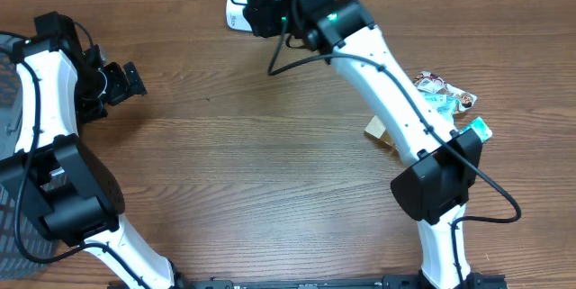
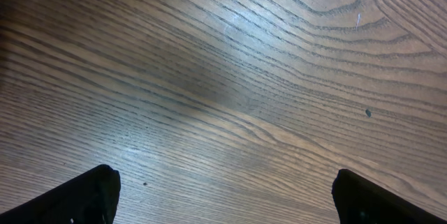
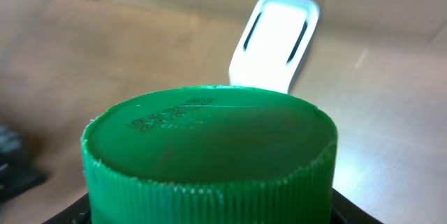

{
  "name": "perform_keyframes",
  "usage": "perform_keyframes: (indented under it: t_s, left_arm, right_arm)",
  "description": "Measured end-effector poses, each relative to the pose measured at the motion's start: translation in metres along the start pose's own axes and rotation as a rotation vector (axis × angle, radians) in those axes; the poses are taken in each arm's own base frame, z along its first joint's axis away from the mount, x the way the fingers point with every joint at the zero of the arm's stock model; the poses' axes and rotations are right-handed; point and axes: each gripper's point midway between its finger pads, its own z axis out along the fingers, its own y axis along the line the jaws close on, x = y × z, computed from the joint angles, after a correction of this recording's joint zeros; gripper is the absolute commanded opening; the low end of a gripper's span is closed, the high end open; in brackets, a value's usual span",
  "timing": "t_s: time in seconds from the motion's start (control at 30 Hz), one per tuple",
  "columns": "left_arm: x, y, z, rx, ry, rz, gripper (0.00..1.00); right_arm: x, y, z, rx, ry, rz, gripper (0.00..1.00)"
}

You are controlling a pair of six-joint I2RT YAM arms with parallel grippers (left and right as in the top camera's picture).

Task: Scan the item barcode
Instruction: 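Lift the jar and carry it to the white scanner, then hold the jar's green lid against the white scanner face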

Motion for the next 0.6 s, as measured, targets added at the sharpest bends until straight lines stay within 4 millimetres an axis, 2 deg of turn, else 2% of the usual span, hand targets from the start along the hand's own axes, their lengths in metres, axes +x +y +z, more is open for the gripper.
perform_keyframes:
  t_s: [0.03, 0.13, 0.27, 0.3, 0.33, 0.43, 0.53, 0.6]
  left_arm:
    - [0.000, 0.000, 0.000, 0.000, 0.000, 0.000, 1.00]
    - [0.000, 0.000, 0.000, 0.000, 0.001, 0.001, 1.00]
    - [0.000, 0.000, 0.000, 0.000, -0.001, 0.001, 1.00]
    - [0.000, 0.000, 0.000, 0.001, -0.001, 0.001, 1.00]
    - [0.000, 0.000, 0.000, 0.000, 0.000, 0.001, 1.00]
    - [0.000, 0.000, 0.000, 0.000, -0.001, 0.001, 1.00]
    - [0.000, 0.000, 0.000, 0.000, -0.001, 0.001, 1.00]
    - [0.000, 0.000, 0.000, 0.000, -0.001, 0.001, 1.00]
  right_arm:
    - [-0.014, 0.004, 0.002, 0.052, -0.078, -0.076, 0.34]
    - [-0.030, 0.008, 0.008, 0.120, -0.167, -0.172, 0.34]
    - [-0.046, 0.005, 0.036, 0.216, -0.280, -0.303, 0.31]
    - [-0.045, 0.002, 0.046, 0.237, -0.288, -0.332, 0.31]
    - [-0.038, -0.007, 0.069, 0.275, -0.294, -0.390, 0.31]
    - [-0.029, -0.017, 0.104, 0.314, -0.322, -0.468, 0.31]
    - [-0.012, -0.030, 0.133, 0.330, -0.304, -0.529, 0.30]
    - [-0.005, -0.037, 0.143, 0.329, -0.288, -0.548, 0.30]
